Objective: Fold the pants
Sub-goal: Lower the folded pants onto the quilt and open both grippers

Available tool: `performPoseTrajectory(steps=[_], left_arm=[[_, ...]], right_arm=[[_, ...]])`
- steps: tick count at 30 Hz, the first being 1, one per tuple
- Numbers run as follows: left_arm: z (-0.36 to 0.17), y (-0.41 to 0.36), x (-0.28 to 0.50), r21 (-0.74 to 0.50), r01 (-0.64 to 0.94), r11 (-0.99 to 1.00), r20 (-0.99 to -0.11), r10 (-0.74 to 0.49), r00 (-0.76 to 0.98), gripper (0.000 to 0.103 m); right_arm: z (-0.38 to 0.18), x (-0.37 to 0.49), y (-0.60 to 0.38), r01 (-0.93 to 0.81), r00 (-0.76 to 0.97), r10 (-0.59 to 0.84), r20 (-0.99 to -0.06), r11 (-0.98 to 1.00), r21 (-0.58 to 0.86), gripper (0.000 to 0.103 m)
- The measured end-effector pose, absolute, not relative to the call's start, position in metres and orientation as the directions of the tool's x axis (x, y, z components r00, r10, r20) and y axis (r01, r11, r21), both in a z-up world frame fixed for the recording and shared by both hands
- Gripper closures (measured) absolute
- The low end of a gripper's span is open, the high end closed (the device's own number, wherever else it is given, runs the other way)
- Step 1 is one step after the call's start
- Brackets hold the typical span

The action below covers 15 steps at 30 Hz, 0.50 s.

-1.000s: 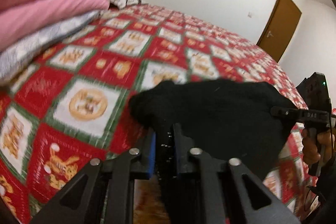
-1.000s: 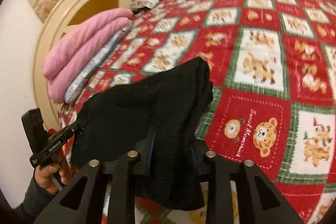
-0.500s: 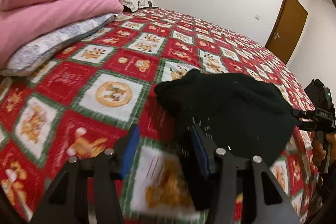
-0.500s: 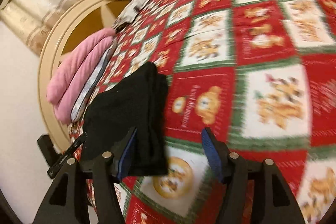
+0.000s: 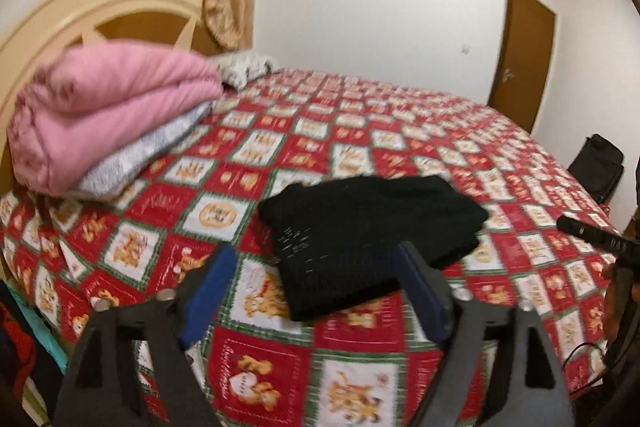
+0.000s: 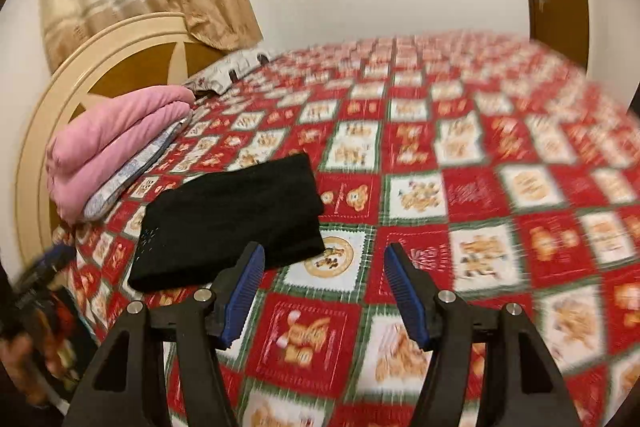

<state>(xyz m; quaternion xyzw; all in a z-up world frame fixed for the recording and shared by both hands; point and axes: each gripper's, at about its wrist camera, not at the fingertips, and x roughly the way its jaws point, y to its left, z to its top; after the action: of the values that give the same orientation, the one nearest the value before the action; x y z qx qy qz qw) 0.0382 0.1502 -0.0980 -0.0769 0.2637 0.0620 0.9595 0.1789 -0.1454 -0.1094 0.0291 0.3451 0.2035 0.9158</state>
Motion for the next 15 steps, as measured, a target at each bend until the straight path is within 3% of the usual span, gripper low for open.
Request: performPoseTrajectory(steps=[2, 15], left_arm=[[-0.085, 0.140, 0.024, -0.100, -0.152, 0.983, -0.474, 0.087, 0.876, 0.003], [-0.056, 0.116, -0.007, -0.091, -0.079, 0.993, -0.392, 0.037, 0.919, 0.002]], right_arm=[[-0.095, 0.152, -0.143, -0.372, 0.702, 0.395, -0.593, 0.913, 0.167, 0.032], [-0.037, 0.063, -0.120, -0.424, 0.805, 0.375, -0.459, 0.906, -0.003, 0.031]])
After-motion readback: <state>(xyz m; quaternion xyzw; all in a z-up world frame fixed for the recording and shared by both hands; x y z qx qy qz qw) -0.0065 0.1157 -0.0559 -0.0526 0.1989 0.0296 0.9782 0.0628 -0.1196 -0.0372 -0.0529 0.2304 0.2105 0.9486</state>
